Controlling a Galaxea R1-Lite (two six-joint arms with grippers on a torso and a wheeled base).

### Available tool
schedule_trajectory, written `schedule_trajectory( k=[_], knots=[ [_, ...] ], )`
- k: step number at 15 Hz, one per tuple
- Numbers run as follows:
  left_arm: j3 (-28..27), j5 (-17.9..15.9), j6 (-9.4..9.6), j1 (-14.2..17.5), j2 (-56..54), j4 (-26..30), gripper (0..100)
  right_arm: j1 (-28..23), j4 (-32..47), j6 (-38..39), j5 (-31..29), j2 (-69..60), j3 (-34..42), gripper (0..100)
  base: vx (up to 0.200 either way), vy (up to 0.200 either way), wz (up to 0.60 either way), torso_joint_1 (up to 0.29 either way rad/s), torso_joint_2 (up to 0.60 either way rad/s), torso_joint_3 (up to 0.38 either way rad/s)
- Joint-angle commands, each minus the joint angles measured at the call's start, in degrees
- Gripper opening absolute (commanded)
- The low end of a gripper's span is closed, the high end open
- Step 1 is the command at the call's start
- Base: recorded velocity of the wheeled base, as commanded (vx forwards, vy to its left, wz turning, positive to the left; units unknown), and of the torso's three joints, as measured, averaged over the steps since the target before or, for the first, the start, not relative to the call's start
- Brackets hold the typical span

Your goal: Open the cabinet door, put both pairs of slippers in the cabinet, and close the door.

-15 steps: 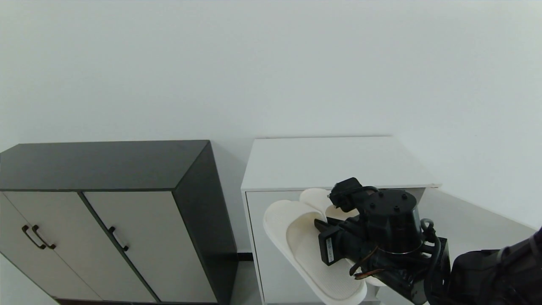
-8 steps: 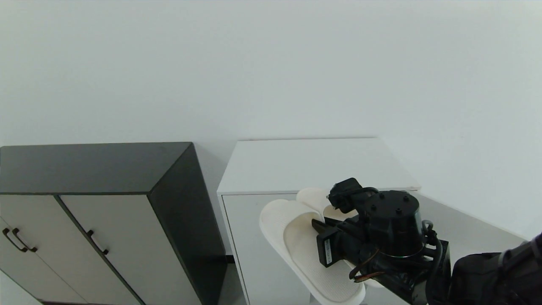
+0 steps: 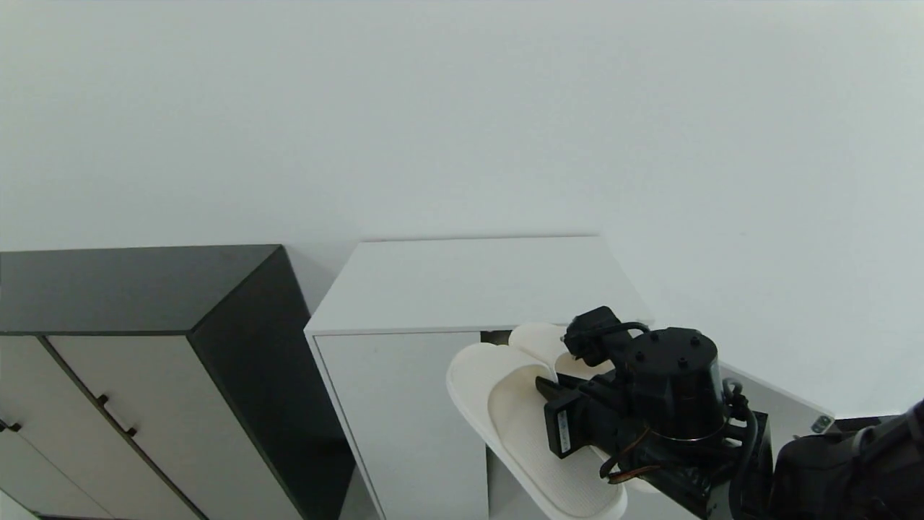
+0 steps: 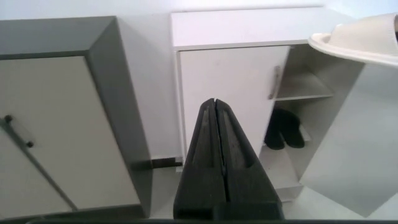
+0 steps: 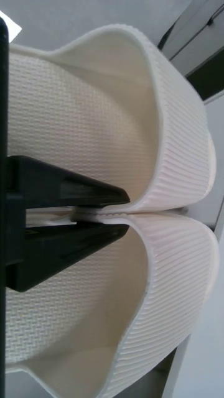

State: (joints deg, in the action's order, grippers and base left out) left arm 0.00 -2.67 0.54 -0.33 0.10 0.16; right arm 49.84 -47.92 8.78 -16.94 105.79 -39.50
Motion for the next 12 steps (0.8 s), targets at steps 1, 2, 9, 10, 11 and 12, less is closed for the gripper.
schedule_trajectory(
  k=[1,2,9,10,11,12],
  knots=[
    [0.00,0.03,-0.01,-0.02,-0.01,0.02,0,0.00,0.02,0.01,-0.02,-0.15,0.30,0,0.000,-0.200,0.00,-0.002,0.01,0.002],
    [0.00,0.03,-0.01,-0.02,-0.01,0.02,0,-0.18,0.02,0.01,0.07,-0.06,0.30,0,0.000,-0.200,0.00,0.002,0.01,0.002],
    [0.00,0.03,-0.10,-0.02,-0.01,0.02,0,-1.41,-10.53,-2.19,7.01,0.21,7.86,0,0.000,-0.086,0.00,0.000,0.00,0.000],
    [0.00,0.03,-0.10,-0.02,-0.01,0.02,0,-1.41,-11.32,-2.45,7.10,0.03,8.03,0,0.000,0.000,0.00,0.000,0.00,0.000],
    [0.00,0.03,-0.01,-0.02,-0.01,0.02,0,-1.41,-12.11,-2.62,7.10,0.03,8.21,0,0.000,0.000,0.00,0.000,0.00,0.000],
    [0.00,0.03,-0.01,-0.02,-0.01,0.02,0,-1.41,-12.20,-3.15,7.10,0.21,8.30,0,0.000,0.000,0.00,0.000,0.00,0.000]
  ],
)
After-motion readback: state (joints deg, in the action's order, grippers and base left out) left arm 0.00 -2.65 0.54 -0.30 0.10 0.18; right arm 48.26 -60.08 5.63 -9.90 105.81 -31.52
